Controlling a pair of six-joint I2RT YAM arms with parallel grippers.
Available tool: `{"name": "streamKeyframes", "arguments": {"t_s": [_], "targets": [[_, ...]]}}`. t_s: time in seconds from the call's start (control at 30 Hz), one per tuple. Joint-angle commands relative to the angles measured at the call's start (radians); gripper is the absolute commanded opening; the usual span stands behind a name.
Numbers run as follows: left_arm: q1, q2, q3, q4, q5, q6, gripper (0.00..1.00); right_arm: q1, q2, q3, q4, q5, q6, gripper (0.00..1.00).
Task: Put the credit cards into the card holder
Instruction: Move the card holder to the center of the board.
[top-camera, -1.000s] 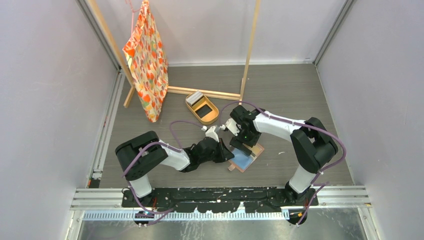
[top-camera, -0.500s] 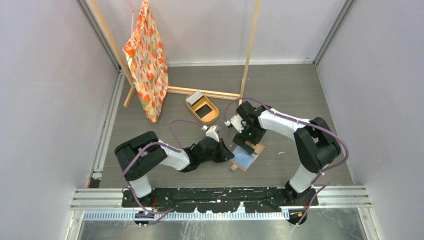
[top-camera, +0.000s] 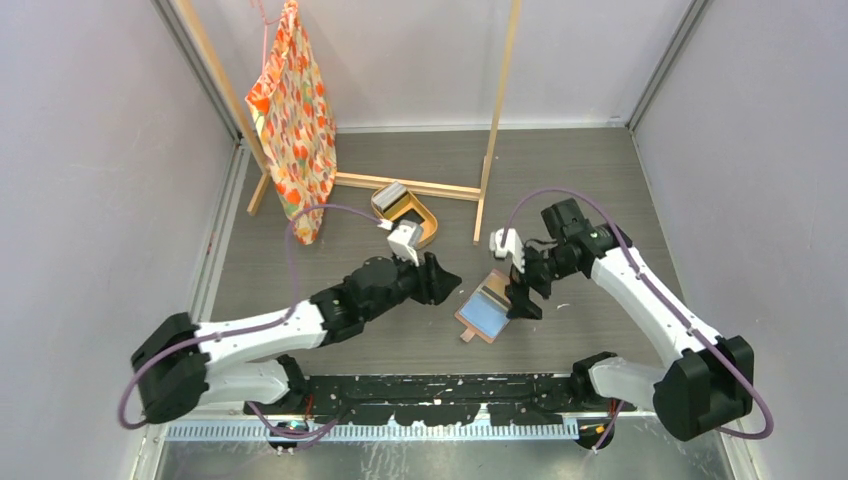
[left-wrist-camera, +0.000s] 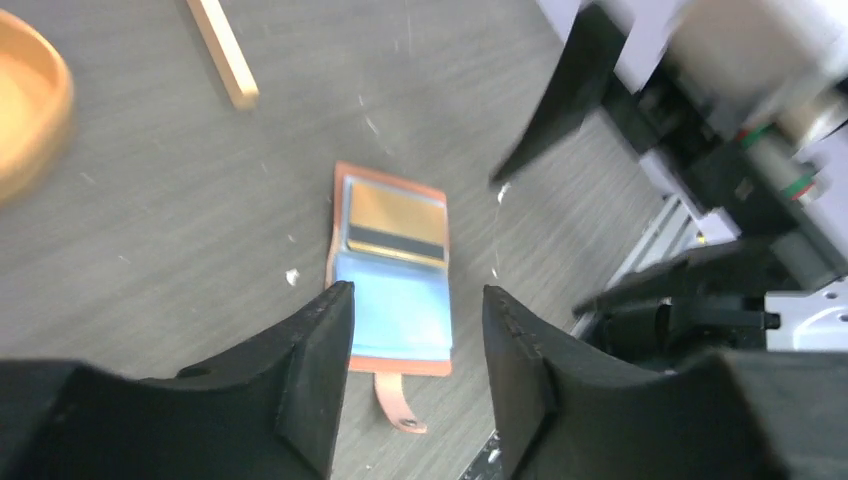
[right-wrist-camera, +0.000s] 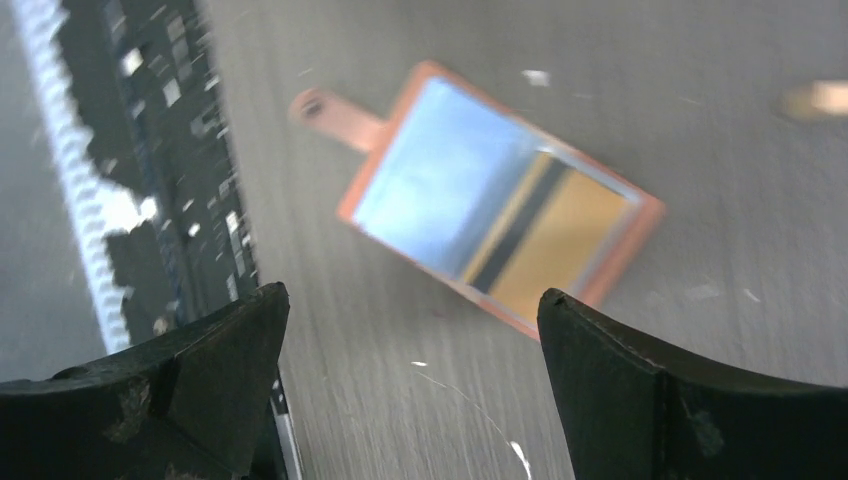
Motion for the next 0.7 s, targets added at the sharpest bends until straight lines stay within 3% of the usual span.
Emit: {"name": "streamKeyframes", "arguments": {"t_s": [0.0, 0.07, 0.17, 0.33, 0.43, 0.67], "targets": [[0.001, -0.182, -0.039, -0.102, -0.155, 0.224, 0.68, -0.002, 0.018, -0.062, -0.227, -0.213, -0.511, 0.93], [0.011, -0.259, -0.081, -0.103, -0.215, 0.236, 0.97, 0.008, 0.022, -0.079, -0.213, -0.195, -0.527, 0.73], [0.040, -0.355, -0.143, -0.093, -0.212, 0.239, 1.00, 0.062, 0.043, -0.101, -0.206, -0.144, -0.569, 0.46], [0.084, -0.432, -0.170, -0.166, -0.192, 0.203, 0.99, 0.207, 0.171, -0.115, -0.139, 0.063, -0.537, 0.11], [0.087, -0.455, -0.200, -0.154, -0.198, 0.174, 0.98, 0.285, 0.254, -0.120, -0.049, 0.188, -0.444, 0.04], [0.088, -0.489, -0.245, -0.143, -0.205, 0.129, 0.96, 0.395, 0.366, -0.124, 0.097, 0.331, -0.296, 0.01]]}}
